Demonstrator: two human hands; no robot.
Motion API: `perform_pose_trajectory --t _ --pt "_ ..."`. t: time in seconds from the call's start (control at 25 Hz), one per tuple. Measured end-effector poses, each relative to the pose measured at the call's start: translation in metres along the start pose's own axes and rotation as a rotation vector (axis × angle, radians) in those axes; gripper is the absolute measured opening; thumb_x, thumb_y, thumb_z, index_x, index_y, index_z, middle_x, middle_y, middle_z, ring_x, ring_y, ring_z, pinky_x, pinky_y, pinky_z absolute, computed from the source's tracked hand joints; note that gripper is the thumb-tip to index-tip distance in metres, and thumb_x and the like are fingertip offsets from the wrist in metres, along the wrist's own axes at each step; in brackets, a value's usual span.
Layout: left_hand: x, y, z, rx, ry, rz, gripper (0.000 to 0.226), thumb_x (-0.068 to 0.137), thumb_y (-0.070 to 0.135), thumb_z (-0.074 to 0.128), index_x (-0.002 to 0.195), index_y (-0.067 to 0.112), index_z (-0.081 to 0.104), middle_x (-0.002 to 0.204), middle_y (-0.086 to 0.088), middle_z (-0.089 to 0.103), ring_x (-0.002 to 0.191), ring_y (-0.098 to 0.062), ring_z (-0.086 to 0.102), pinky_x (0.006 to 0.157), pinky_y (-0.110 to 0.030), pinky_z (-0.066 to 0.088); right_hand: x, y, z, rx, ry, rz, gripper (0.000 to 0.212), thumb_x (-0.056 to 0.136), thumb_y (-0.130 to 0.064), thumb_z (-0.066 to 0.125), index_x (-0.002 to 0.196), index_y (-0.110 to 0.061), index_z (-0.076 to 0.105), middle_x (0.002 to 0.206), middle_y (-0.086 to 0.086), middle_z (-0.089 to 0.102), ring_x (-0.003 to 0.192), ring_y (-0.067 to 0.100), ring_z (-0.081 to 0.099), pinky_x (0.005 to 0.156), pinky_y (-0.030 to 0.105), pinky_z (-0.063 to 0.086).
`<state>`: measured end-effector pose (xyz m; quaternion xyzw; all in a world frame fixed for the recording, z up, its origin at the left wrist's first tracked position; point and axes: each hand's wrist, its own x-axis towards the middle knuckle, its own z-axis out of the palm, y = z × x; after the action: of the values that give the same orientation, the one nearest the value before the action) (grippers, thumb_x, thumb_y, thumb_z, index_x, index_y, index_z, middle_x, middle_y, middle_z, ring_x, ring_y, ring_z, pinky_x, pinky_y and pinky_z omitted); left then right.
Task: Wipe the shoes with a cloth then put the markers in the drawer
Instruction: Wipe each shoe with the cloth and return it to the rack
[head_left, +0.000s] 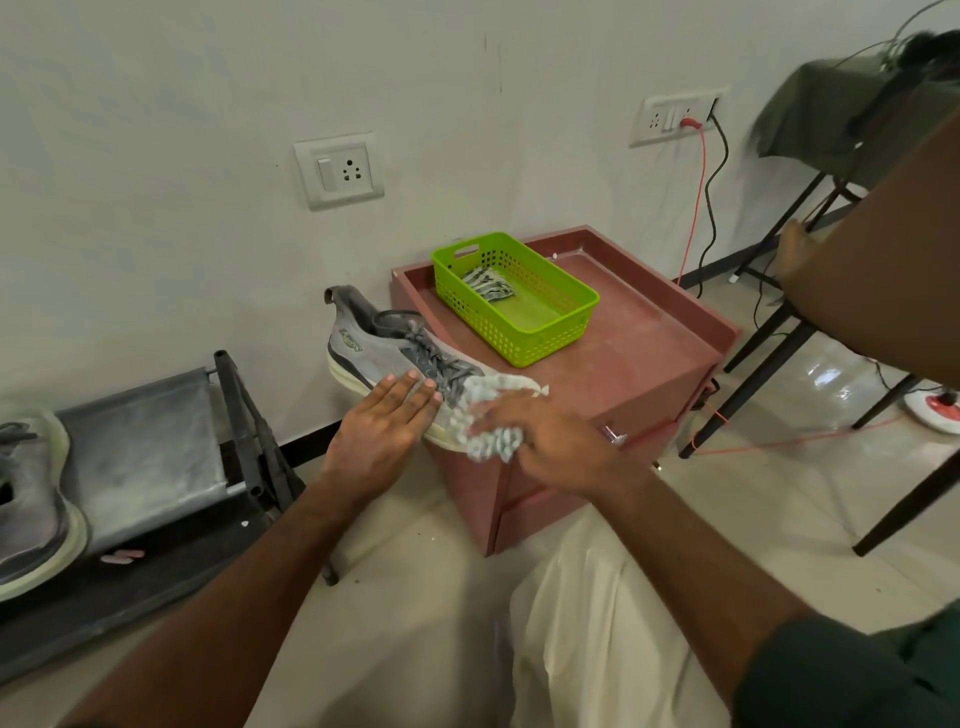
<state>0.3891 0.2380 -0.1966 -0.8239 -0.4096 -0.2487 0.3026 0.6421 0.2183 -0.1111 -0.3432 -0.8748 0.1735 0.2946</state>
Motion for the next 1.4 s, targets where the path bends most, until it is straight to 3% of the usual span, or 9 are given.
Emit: perform_pose_trajectory --t 0.2,0.32,0.48,0.64,0.72,0.8,1.04,1.24,1.4 --pt "0.007 0.005 -0.002 -0.023 -0.012 -0.006 0.041 0.090 0.006 0.047 0.124 0.001 0.070 0.129 -0.020 0.068 0.121 -0.038 0.065 0.109 -0.050 0.045 0.025 0.044 0.001 -0.115 0.236 0.474 0.024 0.083 -0.018 0.063 0.103 -0.020 0.077 0.103 0.003 0.076 0.093 0.018 0.070 0.078 0.026 0.053" --pt "0.001 0.003 -0.003 -0.051 -0.006 0.003 0.040 0.090 0.005 0.047 0.122 0.001 0.071 0.128 -0.019 0.069 0.121 -0.037 0.065 0.108 -0.049 0.045 0.011 0.047 -0.009 0.002 0.438 0.420 0.028 0.083 0.000 0.068 0.105 -0.014 0.077 0.106 0.003 0.076 0.092 0.001 0.063 0.082 0.011 0.047" --pt "0.003 0.005 -0.002 -0.051 0.017 -0.001 0.039 0.091 0.004 0.048 0.122 0.001 0.072 0.128 -0.019 0.069 0.120 -0.038 0.066 0.105 -0.052 0.049 -0.003 0.009 0.005 -0.020 0.013 0.019 0.048 0.074 -0.003 0.047 0.111 -0.015 0.076 0.123 0.003 0.071 0.117 0.011 0.061 0.108 0.024 0.041" --pt "0.002 0.006 -0.001 -0.080 0.008 -0.017 0.040 0.090 0.004 0.046 0.121 0.001 0.072 0.128 -0.019 0.069 0.121 -0.037 0.065 0.107 -0.051 0.048 0.011 0.034 -0.006 -0.076 0.181 0.427 0.022 0.082 -0.018 0.070 0.101 -0.022 0.078 0.103 0.002 0.076 0.095 0.012 0.068 0.084 0.029 0.053" --pt "-0.003 0.003 0.004 -0.138 0.002 -0.061 0.040 0.088 0.003 0.049 0.122 0.001 0.071 0.128 -0.018 0.069 0.121 -0.036 0.066 0.111 -0.049 0.042 0.009 0.035 -0.012 0.082 0.303 0.622 0.012 0.083 -0.038 0.068 0.090 -0.037 0.077 0.077 -0.006 0.075 0.068 0.016 0.069 0.060 0.030 0.052" --pt "-0.006 -0.001 0.008 -0.209 -0.016 -0.095 0.042 0.088 0.002 0.050 0.124 0.000 0.070 0.130 -0.018 0.068 0.123 -0.035 0.064 0.111 -0.048 0.039 0.012 0.017 -0.008 0.417 0.302 0.667 0.018 0.087 -0.034 0.065 0.074 -0.042 0.074 0.060 -0.007 0.068 0.052 0.014 0.061 0.050 0.024 0.046" --pt "0.013 0.002 0.001 -0.259 -0.163 -0.332 0.059 0.074 -0.005 0.067 0.130 0.011 0.068 0.135 -0.010 0.066 0.120 -0.045 0.064 0.096 -0.069 0.048 0.005 0.005 -0.013 0.826 0.304 0.683 0.037 0.087 0.008 0.049 0.085 -0.017 0.077 0.084 0.010 0.076 0.076 0.026 0.071 0.072 0.043 0.058" --pt "0.027 0.022 -0.019 -0.593 -0.052 -0.844 0.053 0.077 -0.013 0.065 0.127 0.005 0.070 0.128 -0.018 0.069 0.113 -0.029 0.069 0.101 -0.018 0.045 0.010 0.001 -0.005 1.153 0.214 0.847 0.040 0.085 0.020 0.040 0.107 0.002 0.068 0.107 0.030 0.070 0.086 0.038 0.069 0.076 0.051 0.058" --pt "0.025 0.019 -0.032 -0.653 0.065 -0.864 0.051 0.068 -0.018 0.079 0.114 0.004 0.076 0.110 -0.017 0.075 0.100 -0.014 0.072 0.087 0.005 0.038 0.011 -0.011 -0.005 1.194 0.314 0.713 0.044 0.079 0.021 0.045 0.074 -0.008 0.077 0.086 0.021 0.072 0.081 0.034 0.069 0.080 0.047 0.056"
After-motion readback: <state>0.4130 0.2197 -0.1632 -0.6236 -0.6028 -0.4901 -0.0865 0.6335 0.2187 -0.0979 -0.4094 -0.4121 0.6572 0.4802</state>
